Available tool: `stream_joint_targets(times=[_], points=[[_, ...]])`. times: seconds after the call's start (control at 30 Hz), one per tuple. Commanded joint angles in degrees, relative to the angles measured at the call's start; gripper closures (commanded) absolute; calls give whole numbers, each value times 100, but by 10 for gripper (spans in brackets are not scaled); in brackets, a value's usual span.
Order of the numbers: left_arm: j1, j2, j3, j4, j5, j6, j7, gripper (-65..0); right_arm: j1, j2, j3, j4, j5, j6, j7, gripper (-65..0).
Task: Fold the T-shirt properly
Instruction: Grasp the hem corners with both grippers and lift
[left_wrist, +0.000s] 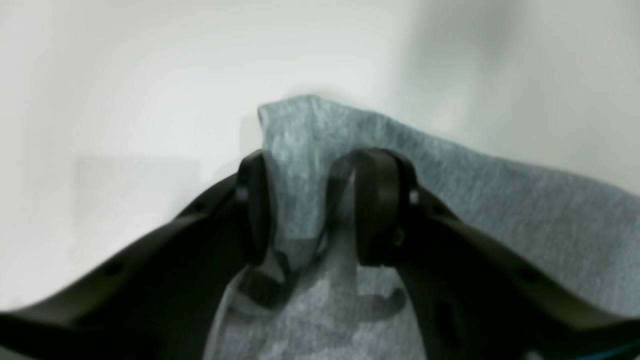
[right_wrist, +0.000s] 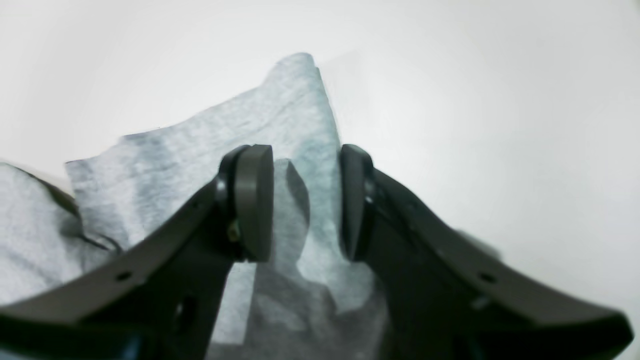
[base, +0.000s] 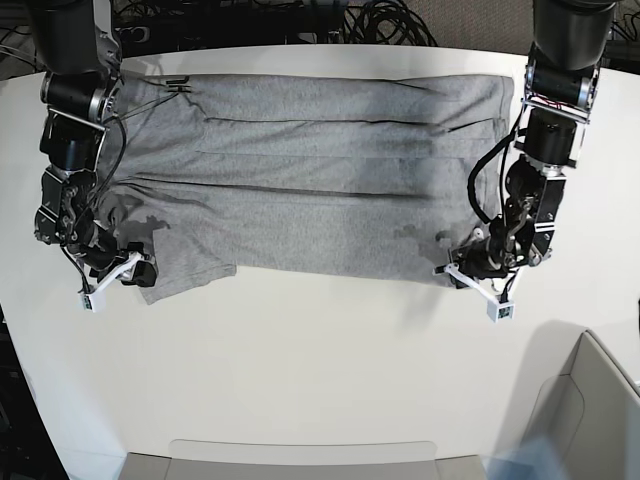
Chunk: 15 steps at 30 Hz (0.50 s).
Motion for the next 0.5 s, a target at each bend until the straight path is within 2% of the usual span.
stream_joint_targets(times=[0.0, 0.1, 0.17, 0.4, 0.47], points=[[-95, -40, -45, -45, -4, 1, 82, -197, 160, 1, -41, -8, -165, -11, -222, -191], [-86, -40, -160, -72, 5, 27, 38, -67, 221, -61, -331, -17, -165, -11, -214, -81], [-77, -40, -459, -72, 5, 19, -76, -12, 345, -61, -445, -25, -165, -20, -152, -10], [116, -31, -1513, -28, 5, 19, -120, -10, 758, -26, -718, -105, -165, -38, 279, 0], [125, -22, -1724, -19, -4, 19, -120, -10, 960, -26, -779, -219, -165, -187, 437, 0]])
